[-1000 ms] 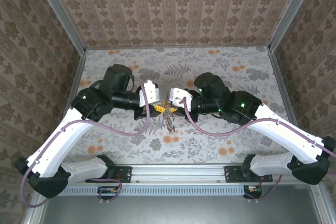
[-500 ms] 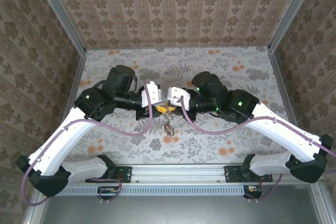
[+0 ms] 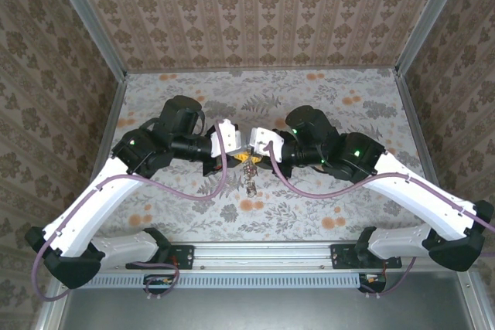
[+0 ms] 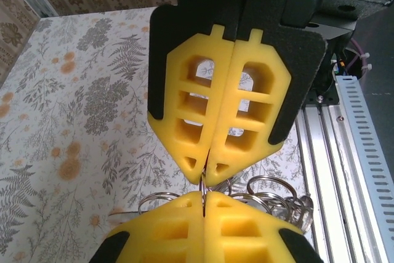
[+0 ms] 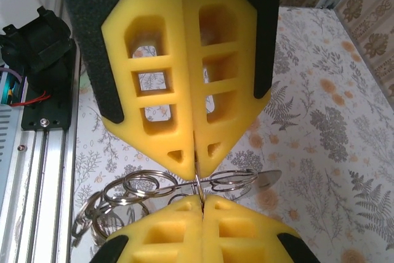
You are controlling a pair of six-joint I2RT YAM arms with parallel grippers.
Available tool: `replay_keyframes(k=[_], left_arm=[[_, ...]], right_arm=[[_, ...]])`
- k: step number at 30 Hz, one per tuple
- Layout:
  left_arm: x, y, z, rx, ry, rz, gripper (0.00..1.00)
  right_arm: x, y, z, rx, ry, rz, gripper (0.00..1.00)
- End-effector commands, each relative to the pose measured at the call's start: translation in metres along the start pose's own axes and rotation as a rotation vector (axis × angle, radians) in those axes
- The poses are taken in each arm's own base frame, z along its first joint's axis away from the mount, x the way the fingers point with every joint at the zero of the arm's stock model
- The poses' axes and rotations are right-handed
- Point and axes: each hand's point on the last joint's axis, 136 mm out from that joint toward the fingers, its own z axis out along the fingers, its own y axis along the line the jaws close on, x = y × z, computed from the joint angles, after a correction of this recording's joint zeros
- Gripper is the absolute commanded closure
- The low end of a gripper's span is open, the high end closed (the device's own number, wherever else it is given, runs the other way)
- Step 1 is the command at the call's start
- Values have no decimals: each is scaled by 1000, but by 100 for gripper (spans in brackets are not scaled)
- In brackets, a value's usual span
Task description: Put the keys on the keyring
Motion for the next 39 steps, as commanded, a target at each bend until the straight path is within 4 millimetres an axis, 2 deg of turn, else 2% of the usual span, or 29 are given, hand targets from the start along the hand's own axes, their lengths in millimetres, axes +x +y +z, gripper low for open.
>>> replay_keyframes(k=[1, 2, 4, 8, 18, 27, 35, 39], left_arm=[[-6, -2, 6, 18, -52, 5, 100], [-8, -1, 6, 9, -67, 10, 100], [-15, -5, 2, 27, -115, 16, 100], [-27, -6, -8, 36, -210, 16, 100], [-43, -11, -31, 62, -358, 14, 100], [-56, -21, -48, 112, -461, 32, 100], [-61, -29, -54, 159, -515, 37, 100], [-60, -29, -53, 162, -509, 27, 100]], right_arm=[[-29, 2, -11, 5, -136, -30, 93], [-29, 2, -10, 8, -142, -23, 86], [-26, 3, -10, 6, -146, -11, 80], [-30, 4, -10, 8, -184, 4, 79], [-28, 4, -13, 18, -220, 43, 79], [-40, 6, -26, 6, -321, 59, 78], [-50, 7, -30, -8, -379, 53, 84], [-52, 5, -33, 0, -390, 46, 98]])
